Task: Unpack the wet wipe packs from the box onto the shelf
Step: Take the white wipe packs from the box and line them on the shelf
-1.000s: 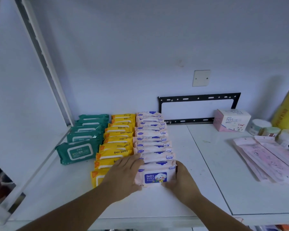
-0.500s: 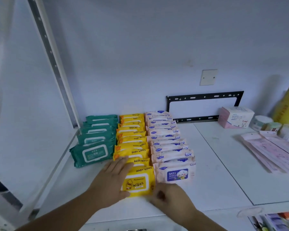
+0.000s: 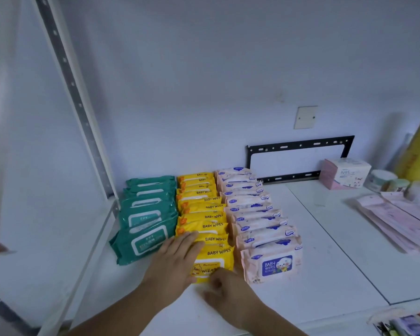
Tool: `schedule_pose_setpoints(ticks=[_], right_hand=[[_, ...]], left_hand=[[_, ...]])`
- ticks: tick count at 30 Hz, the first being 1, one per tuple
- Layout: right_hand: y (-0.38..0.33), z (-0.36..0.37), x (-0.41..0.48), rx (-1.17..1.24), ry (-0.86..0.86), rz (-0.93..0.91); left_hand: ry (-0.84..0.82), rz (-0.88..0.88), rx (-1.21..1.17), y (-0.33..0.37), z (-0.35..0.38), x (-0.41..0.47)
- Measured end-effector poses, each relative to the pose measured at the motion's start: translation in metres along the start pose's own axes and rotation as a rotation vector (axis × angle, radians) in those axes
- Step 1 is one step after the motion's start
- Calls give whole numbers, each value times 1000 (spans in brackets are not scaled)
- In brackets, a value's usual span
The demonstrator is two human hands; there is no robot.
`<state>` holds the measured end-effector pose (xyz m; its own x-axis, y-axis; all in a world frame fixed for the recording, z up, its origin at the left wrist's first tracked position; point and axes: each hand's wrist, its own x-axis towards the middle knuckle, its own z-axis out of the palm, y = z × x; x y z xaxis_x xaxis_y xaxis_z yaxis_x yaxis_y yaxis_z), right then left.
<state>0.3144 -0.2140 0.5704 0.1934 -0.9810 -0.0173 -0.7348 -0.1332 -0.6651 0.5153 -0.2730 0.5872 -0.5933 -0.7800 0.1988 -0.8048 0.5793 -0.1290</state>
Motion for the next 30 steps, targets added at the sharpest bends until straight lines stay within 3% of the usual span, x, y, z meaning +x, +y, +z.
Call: schedule_pose_setpoints(ticks=[12, 15, 20, 24, 27, 30], right_hand=[[10, -16, -4, -78, -133, -53], [4, -26, -1, -88, -220, -97], [-23, -59, 12, -57, -357, -185], [-52, -87, 43, 13, -381, -243], [-71, -101, 77, 7, -330, -267], [-86, -103, 114, 2, -294, -272]], left_hand=[[88, -92, -38, 7, 1, -18], [183, -217, -115, 10, -3, -26], [368, -850, -616, 0, -10, -28], [363, -1246, -1283, -10, -47, -27], [330, -1394, -1828, -17, -55, -32], [360, -1353, -1896, -30, -47, -31]])
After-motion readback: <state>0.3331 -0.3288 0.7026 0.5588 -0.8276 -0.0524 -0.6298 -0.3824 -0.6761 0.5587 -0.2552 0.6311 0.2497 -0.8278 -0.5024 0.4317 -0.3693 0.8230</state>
